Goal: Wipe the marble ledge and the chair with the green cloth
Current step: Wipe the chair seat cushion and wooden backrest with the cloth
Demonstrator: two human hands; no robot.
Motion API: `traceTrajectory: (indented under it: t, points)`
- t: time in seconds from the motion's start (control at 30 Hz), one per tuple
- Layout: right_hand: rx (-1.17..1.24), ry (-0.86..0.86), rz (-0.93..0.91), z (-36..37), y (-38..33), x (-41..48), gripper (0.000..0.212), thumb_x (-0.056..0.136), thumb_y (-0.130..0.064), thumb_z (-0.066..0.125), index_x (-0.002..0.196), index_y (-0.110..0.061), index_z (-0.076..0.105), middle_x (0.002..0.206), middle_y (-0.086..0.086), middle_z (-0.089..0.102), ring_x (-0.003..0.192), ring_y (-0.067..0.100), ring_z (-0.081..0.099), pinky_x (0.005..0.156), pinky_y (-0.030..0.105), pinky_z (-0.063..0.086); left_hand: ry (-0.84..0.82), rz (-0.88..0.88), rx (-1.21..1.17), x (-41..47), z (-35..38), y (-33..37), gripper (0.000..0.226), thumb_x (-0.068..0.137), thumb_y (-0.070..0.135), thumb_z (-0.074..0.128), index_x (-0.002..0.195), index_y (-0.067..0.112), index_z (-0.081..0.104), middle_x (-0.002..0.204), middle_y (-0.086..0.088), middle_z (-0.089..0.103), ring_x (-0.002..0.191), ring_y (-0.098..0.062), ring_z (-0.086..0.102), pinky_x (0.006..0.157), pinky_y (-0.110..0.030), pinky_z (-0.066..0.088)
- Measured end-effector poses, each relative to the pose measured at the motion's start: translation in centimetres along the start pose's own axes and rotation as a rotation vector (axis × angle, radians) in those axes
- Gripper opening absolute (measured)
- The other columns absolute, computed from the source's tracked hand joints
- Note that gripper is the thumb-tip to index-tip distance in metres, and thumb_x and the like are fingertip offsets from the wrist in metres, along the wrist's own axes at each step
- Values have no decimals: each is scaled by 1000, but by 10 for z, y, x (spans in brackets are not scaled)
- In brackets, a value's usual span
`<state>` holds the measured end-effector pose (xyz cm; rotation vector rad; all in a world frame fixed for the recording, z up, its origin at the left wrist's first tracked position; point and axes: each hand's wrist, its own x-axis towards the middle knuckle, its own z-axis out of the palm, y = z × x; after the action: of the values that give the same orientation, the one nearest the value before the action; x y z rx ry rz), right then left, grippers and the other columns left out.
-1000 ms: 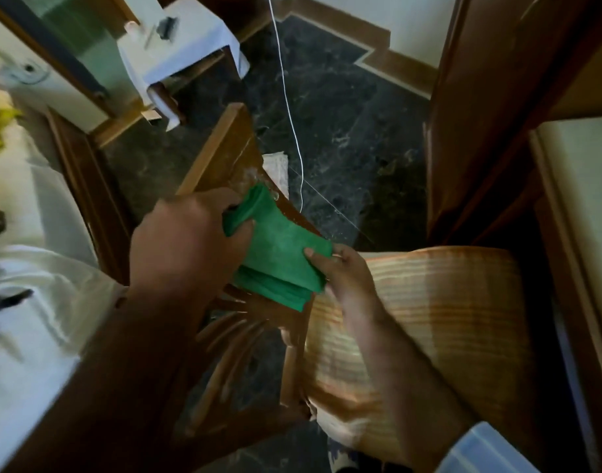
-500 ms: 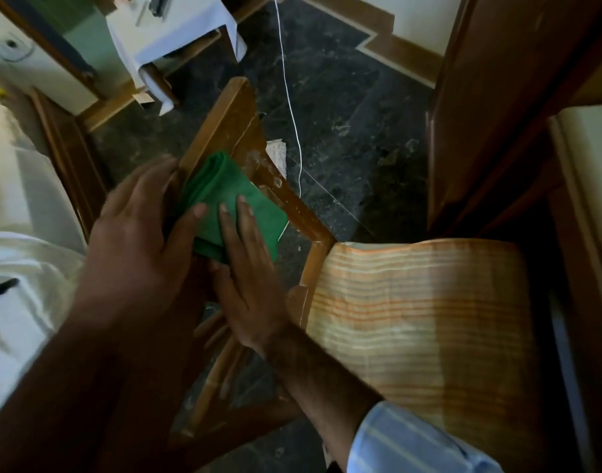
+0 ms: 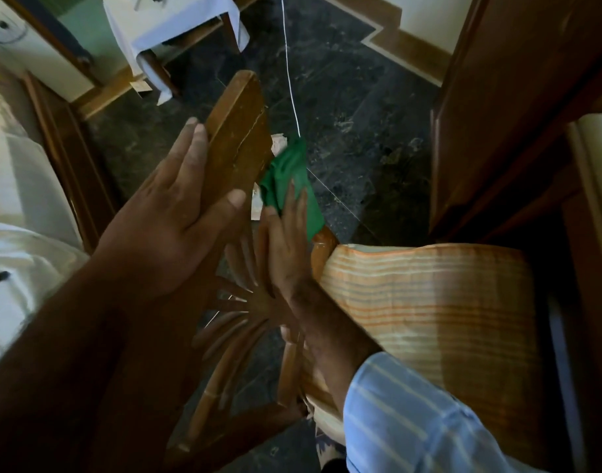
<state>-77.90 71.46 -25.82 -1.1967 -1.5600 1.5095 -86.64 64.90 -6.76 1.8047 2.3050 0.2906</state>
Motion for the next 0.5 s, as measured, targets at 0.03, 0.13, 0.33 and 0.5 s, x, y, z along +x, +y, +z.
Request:
traceTrajectory:
  t: [0.03, 0.13, 0.33, 0.5]
  points:
    - [-118, -48, 64, -5, 12, 0, 69, 107, -58, 19, 170, -30, 9, 180, 0, -2, 167, 19, -8, 135, 49, -3, 2, -2, 1, 0, 0, 1, 85, 92, 74, 29, 157, 34, -8, 166, 18, -9, 144, 0, 1, 114, -31, 13]
    - [-392, -134, 151, -17, 34, -4, 75, 105, -64, 5, 170, -27, 6, 180, -2, 0, 166, 18, -7, 131, 47, -16, 12, -5, 6, -2, 0, 2, 83, 93, 75, 27, 157, 34, -7, 166, 17, -9, 145, 1, 0, 115, -31, 12]
    - [27, -29, 30, -1, -32, -12, 74, 100, -61, 26, 168, -38, 10, 180, -6, -3, 166, 12, 0, 135, 43, 8, 20, -36, -40, -3, 0, 3, 83, 90, 80, 22, 157, 38, -5, 166, 21, -7, 145, 4, 0, 114, -28, 10]
    - [17, -66, -294, 2, -53, -30, 68, 108, -48, 39, 169, -38, 10, 179, -9, -13, 167, 17, -7, 129, 60, 25, 77, -73, -256, -8, -1, 6, 78, 89, 81, 26, 156, 44, 9, 162, 30, 7, 144, 17, 8, 119, -31, 16]
